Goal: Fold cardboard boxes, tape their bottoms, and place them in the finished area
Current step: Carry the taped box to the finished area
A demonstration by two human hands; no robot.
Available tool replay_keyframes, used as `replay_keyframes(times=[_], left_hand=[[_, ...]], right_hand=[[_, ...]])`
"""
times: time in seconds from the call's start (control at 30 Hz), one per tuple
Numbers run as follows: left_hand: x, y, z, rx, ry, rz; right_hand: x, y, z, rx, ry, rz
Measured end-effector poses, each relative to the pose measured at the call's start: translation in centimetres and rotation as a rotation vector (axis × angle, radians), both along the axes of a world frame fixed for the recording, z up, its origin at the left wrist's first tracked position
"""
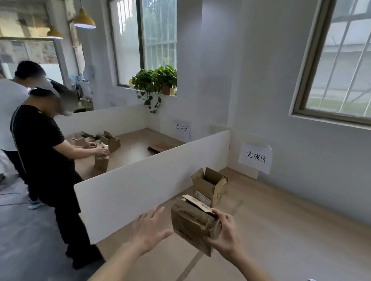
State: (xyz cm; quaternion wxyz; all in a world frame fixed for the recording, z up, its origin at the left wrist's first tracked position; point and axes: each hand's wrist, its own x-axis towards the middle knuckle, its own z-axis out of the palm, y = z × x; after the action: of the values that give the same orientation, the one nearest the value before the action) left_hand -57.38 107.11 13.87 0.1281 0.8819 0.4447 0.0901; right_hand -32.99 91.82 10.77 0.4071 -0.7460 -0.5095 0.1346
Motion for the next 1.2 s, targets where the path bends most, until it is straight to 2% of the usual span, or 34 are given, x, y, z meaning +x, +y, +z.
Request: replay_keyframes(times=[0.2,0.37,0.9,1.2], left_hand=[[3.2,10.8,0.9,-0.019,0.067,-0.032],[5.9,17.7,-0.8,-0.087,0.079,-0.073],[22.0,39.2,-14.2,-0.329,0.217,-0.435],[28.9,44.7,-20.4,-0.345,0.258,-0.636]], right_hand=[[3.3,9.7,-2.3,-0.039,0.025,-0.082],[5.6,15.2,-3.7,-0.1,0.008,-0.124],[12.6,32.2,-15.2,-0.312,0.122,-0.334],[16.2,37.9,-19.5,-0.464,0.17,-0.476]])
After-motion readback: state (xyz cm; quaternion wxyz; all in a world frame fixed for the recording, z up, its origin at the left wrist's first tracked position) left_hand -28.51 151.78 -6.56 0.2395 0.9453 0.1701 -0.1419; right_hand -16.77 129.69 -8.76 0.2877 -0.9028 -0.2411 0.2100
